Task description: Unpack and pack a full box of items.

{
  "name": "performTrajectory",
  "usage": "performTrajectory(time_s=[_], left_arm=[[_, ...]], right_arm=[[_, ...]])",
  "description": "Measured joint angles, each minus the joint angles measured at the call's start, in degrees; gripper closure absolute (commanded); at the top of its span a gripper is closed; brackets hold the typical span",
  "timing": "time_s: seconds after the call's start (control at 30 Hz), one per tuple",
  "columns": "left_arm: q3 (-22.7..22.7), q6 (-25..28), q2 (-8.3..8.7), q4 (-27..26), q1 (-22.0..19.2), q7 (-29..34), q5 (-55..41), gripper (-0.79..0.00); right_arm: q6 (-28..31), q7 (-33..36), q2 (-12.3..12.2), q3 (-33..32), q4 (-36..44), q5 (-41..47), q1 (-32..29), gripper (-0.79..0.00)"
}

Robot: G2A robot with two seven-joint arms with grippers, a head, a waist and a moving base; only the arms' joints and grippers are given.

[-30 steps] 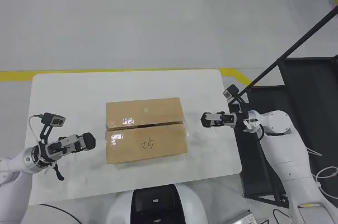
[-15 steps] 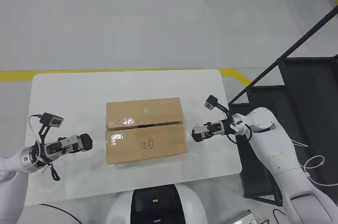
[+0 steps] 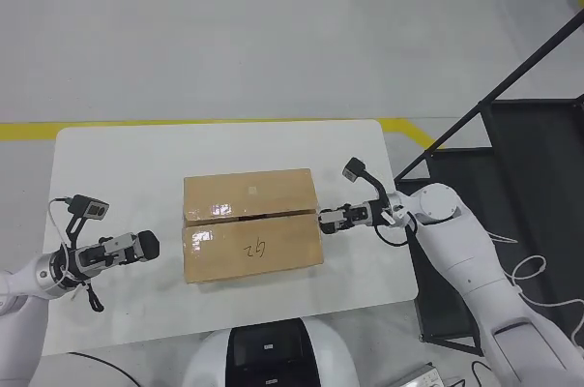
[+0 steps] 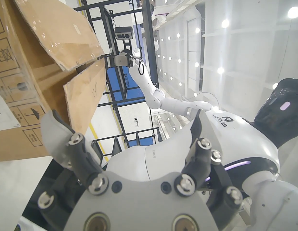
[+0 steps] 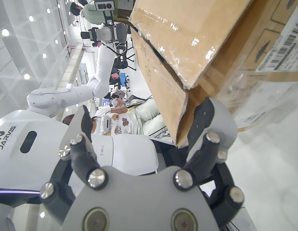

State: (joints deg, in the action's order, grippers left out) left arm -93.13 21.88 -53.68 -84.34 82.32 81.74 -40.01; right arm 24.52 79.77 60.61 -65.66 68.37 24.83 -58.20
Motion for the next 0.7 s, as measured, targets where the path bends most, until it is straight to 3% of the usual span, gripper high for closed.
performTrajectory(time_s=[0.43, 0.7], left_arm=[[0.0, 0.0, 0.0, 0.0, 0.0, 0.0, 0.0, -0.785], [0.0, 0.0, 0.0, 0.0, 0.0, 0.0, 0.0, -0.785]], right_arm=[[-7.1, 7.1, -2.0, 0.3, 10.2, 12.1, -3.8, -0.785], [-8.2, 8.2, -4.0, 1.4, 18.9, 10.1, -8.7, -0.785]])
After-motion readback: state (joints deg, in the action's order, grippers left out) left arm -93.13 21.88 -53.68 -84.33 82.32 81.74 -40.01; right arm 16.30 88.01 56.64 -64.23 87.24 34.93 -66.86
